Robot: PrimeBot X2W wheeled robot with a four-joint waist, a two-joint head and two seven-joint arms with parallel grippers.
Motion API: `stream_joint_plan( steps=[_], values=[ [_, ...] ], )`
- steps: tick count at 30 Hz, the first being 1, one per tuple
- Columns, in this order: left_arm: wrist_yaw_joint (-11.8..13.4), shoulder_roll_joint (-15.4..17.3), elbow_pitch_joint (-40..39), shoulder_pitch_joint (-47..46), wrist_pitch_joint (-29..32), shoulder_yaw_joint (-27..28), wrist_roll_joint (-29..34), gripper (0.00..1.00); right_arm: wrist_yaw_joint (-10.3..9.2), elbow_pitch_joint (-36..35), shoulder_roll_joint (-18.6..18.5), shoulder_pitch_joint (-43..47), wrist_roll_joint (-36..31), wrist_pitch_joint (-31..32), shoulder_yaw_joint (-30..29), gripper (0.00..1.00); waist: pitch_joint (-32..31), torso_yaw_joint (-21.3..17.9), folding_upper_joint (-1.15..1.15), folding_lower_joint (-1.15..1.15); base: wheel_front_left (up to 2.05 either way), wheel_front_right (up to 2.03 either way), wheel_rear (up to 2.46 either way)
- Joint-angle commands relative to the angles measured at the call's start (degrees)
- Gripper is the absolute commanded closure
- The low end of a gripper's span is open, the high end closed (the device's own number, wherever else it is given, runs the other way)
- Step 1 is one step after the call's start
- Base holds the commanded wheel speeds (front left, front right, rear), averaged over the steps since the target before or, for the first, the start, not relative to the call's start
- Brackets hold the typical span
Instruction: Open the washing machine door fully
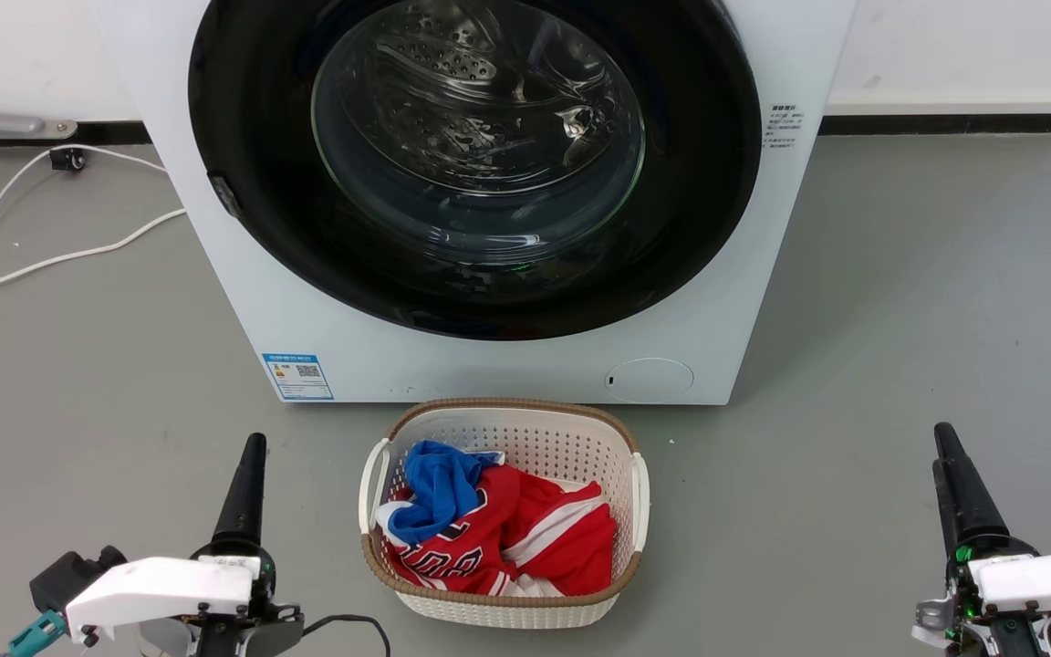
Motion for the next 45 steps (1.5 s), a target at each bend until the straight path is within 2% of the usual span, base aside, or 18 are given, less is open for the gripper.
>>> stream_joint_plan(
  steps=[1, 14, 21, 29, 45],
  values=[
    [0.43, 0.1, -1.59, -0.46, -0.61, -0.39, 2.45, 0.0, 0.02, -1.79, -0.13, -0.29, -2.64, -0.66, -0.13, 0.0, 0.0, 0.01, 0.0, 0.0, 0.0, 0.0, 0.0],
    [3.94, 0.18, -4.35, 0.59, -3.61, -3.84, 20.21, 0.0, 0.02, -7.12, -0.14, 1.75, -22.38, -3.67, 1.81, 0.0, 0.01, 0.04, 0.0, 0.0, 0.0, 0.0, 0.0],
    [5.82, 0.97, -5.02, 0.99, -5.08, -5.84, 27.25, 0.0, 0.02, -9.13, -0.14, 2.83, -31.24, -5.11, 2.65, 0.0, 0.05, 0.08, 0.0, 0.0, 0.0, 0.0, 0.0],
    [7.9, 1.98, -5.86, 1.32, -6.62, -8.13, 33.79, 0.0, 0.02, -10.39, -0.14, 4.01, -38.29, -6.68, 3.02, 0.0, 0.09, 0.09, 0.0, 0.0, 0.0, 0.0, 0.0],
    [11.1, 3.86, -7.67, 1.74, -9.19, -12.52, 44.2, 0.0, 0.02, -12.68, -0.14, 5.77, -47.85, -9.26, 3.35, 0.0, 0.02, 0.22, 0.0, 0.0, 0.0, 0.0, 0.0]
  ],
)
